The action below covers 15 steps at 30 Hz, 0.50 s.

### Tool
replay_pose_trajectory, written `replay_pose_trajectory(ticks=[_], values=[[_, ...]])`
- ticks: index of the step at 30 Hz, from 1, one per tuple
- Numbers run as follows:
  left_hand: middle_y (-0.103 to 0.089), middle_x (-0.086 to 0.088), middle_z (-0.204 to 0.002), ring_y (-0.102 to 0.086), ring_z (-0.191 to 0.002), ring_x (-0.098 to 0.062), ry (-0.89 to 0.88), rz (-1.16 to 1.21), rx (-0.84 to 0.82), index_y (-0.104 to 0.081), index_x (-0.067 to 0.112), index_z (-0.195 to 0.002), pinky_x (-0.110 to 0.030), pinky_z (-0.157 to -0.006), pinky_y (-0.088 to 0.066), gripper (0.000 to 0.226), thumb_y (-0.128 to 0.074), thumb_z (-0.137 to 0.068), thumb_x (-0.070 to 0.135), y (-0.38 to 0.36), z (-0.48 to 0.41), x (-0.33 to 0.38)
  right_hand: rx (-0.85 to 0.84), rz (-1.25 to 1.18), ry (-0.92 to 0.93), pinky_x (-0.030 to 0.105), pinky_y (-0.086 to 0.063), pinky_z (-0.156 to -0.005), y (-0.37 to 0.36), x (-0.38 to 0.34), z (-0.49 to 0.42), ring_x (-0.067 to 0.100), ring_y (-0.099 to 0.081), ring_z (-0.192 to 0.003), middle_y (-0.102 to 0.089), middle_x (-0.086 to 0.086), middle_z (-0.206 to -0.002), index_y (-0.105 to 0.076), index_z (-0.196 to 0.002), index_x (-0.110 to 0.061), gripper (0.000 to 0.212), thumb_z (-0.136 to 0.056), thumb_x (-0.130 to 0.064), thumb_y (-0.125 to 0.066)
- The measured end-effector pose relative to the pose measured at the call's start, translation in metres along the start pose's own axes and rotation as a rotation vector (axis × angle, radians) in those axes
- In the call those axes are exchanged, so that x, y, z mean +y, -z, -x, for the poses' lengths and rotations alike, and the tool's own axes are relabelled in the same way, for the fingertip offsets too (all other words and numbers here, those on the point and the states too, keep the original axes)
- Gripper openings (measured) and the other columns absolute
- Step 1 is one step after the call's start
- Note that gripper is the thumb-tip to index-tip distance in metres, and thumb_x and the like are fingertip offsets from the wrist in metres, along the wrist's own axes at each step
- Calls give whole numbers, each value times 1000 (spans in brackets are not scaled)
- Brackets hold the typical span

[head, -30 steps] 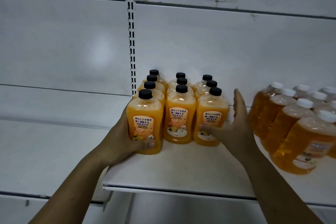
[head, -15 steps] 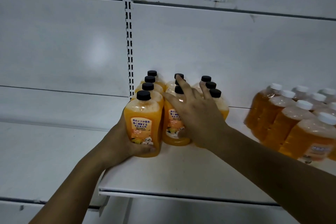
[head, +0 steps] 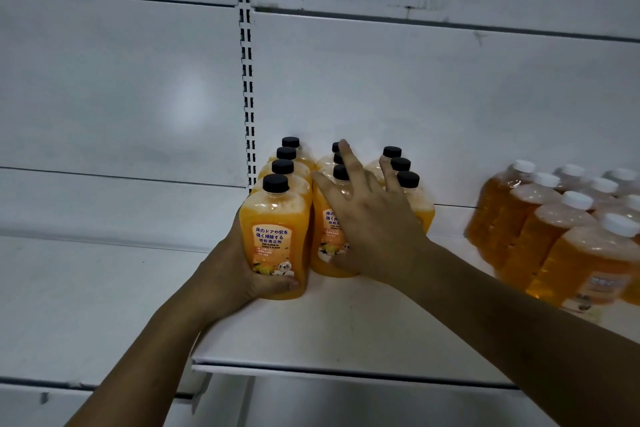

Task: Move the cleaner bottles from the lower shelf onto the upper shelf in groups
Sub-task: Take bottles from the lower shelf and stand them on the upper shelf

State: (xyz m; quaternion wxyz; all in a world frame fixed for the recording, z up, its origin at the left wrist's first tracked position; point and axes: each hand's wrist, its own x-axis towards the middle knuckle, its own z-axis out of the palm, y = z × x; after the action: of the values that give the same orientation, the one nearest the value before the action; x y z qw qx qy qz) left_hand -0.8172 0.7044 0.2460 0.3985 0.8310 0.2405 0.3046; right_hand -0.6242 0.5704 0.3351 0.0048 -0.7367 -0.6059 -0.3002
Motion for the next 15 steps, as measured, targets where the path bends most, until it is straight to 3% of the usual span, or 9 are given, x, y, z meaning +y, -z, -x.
replay_pose_trajectory(ticks=[5,8,12,15], values=[[-62,32,-129,-62,-117,6,21,12,9,-33,42,-152,-16,-89,-57,124,-90,-47,78,-1,0,3,36,-46,-53,62,-19,-123,-2,-7,-1,40,-50,-140,-17,27,-170,-25,-157,-26,129,-54,-67,-90],[-62,24,-134,-63,-119,1,33,11,5,-32,41,-152,-24,-94,-58,125,-90,-47,77,-1,0,3,12,-41,-71,61,-16,-124,0,-8,-1,39,-46,-145,-11,26,-171,-27,-160,-26,127,-57,-68,-89],[-62,25,-133,-63,-117,6,46,6,4,-31,41,-152,-16,-89,-57,127,-89,-46,79,1,2,7,7,-45,-61,61,-10,-124,-3,-8,-1,40,-35,-152,-1,26,-172,-19,-164,-30,131,-60,-69,-88],[-61,28,-130,-61,-113,14,46,-4,27,-30,42,-154,-9,-82,-56,124,-93,-50,70,0,7,15,52,-52,-77,61,-12,-124,-6,-7,-1,44,-27,-155,-4,27,-172,-16,-165,-31,136,-57,-71,-89]])
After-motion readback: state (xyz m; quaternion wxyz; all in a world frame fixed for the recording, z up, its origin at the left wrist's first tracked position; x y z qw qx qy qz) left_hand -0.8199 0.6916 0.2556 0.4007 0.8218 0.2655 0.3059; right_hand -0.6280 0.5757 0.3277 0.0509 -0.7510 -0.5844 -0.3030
